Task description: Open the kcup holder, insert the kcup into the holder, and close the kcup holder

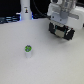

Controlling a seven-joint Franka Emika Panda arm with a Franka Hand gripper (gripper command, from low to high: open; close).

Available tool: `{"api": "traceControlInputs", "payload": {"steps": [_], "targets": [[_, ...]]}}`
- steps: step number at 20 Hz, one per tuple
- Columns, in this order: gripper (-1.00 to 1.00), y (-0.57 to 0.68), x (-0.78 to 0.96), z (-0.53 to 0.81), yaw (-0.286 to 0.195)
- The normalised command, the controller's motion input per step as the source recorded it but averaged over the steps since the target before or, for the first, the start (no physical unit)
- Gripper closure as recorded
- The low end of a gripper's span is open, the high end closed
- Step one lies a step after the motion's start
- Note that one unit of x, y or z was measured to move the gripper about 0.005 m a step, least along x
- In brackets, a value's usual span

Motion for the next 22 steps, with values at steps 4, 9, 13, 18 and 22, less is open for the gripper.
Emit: {"api": "traceControlInputs", "payload": {"steps": [4,9,13,18,22], "targets": [[1.0,-0.39,0.91,0.13,-0.064],[1.0,-0.4,0.86,0.17,-0.065],[1.0,-0.42,0.82,0.16,-0.07],[-1.0,-0.37,0.75,0.17,-0.081],[-1.0,-0.07,0.43,0.18,-0.082]]}}
